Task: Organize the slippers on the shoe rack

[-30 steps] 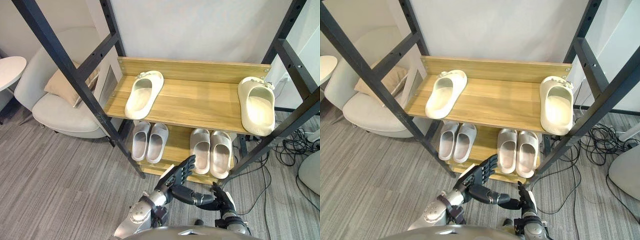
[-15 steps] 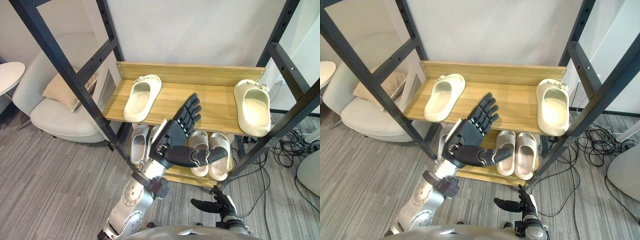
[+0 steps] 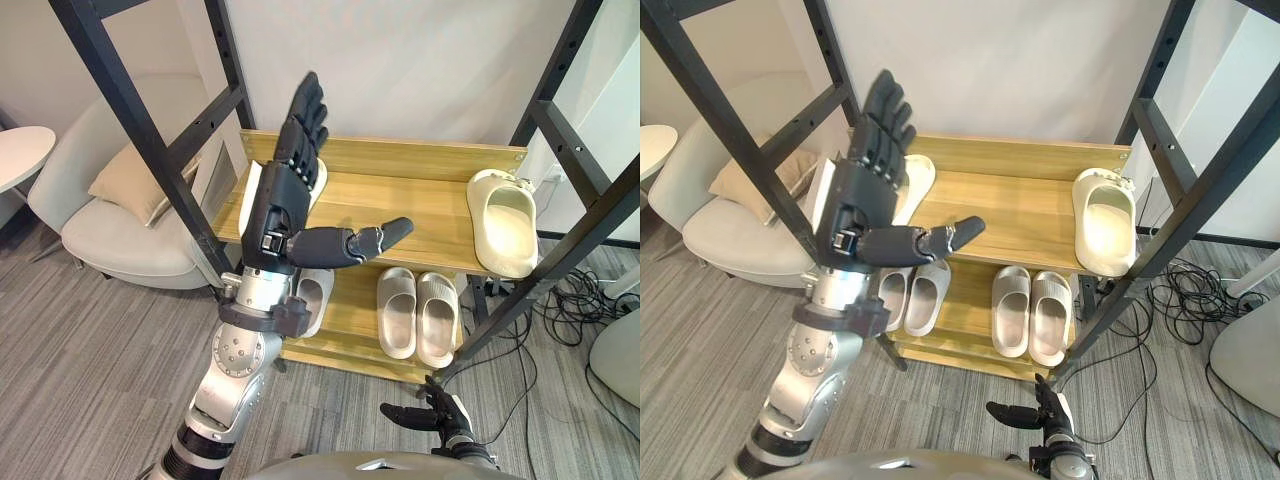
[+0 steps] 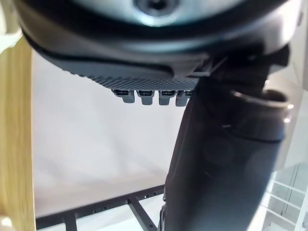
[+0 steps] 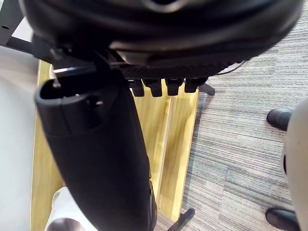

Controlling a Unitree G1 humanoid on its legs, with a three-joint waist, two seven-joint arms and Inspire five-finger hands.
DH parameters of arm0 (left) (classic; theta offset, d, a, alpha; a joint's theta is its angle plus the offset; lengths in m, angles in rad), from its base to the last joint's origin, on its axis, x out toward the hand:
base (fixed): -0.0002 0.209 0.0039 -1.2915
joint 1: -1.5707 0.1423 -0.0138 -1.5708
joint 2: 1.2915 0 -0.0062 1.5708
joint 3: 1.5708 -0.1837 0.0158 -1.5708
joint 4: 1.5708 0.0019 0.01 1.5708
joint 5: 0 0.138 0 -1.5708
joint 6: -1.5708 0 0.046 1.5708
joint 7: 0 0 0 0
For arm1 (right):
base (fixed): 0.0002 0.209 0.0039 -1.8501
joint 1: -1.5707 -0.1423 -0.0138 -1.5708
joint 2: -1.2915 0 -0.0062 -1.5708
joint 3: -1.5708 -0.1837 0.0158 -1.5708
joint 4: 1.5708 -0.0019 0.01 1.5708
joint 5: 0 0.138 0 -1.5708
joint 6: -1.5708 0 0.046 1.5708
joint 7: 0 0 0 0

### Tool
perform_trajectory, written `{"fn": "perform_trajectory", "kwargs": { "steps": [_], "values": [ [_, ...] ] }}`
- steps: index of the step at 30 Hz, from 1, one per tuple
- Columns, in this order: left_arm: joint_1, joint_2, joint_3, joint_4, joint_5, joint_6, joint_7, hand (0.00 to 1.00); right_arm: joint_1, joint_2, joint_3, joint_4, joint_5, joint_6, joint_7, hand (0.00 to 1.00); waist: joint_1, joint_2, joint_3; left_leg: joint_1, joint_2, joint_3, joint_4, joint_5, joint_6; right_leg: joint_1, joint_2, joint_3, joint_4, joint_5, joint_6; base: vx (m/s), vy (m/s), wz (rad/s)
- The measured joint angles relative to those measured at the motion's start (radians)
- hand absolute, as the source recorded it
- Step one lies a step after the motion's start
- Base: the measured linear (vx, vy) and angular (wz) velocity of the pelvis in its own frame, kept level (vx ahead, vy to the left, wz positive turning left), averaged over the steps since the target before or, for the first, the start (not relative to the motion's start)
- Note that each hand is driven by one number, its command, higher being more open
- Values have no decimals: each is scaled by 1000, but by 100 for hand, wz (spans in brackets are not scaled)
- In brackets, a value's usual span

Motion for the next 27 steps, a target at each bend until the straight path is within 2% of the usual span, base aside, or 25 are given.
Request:
{"fn": "perform_trajectory", "kwargs": {
  "steps": [2, 5, 10, 20, 27],
  "values": [
    [-18, 8, 22, 28, 35, 0, 5, 100, 0, 0, 0, 0, 0, 0, 2, 100, -1, 0, 0, 1, 0, 1, 0, 0, 0, 0, 0, 0, 0, 0, 0, 0, 0, 0],
    [-71, 57, 82, 131, 110, 7, 23, 100, 0, 0, -1, -3, 0, 0, 9, 100, -5, 0, 0, 2, 0, 2, -1, 0, 0, 0, 0, 2, 0, 0, 0, 0, 0, 0],
    [-96, 150, 163, 213, 210, 39, 40, 100, 2, -1, -5, -4, -1, 0, 12, 100, -8, -8, 2, 2, 0, 5, -5, 0, 0, -2, 1, 5, -4, 0, 0, 0, 0, 0],
    [-215, 275, 223, 324, 398, 78, 39, 100, 8, 0, -22, -14, -1, 0, 21, 100, -11, -18, 6, -2, 0, 10, -14, 0, 0, -14, 2, 12, -10, 0, 0, 0, 0, -1],
    [-283, 315, 224, 364, 496, 111, 40, 100, 18, -1, -22, -30, 0, 2, 32, 100, -15, -21, 7, -5, 0, 12, -16, 0, 0, -21, 3, 19, -10, 0, 0, 0, 0, -2]
  ]
}}
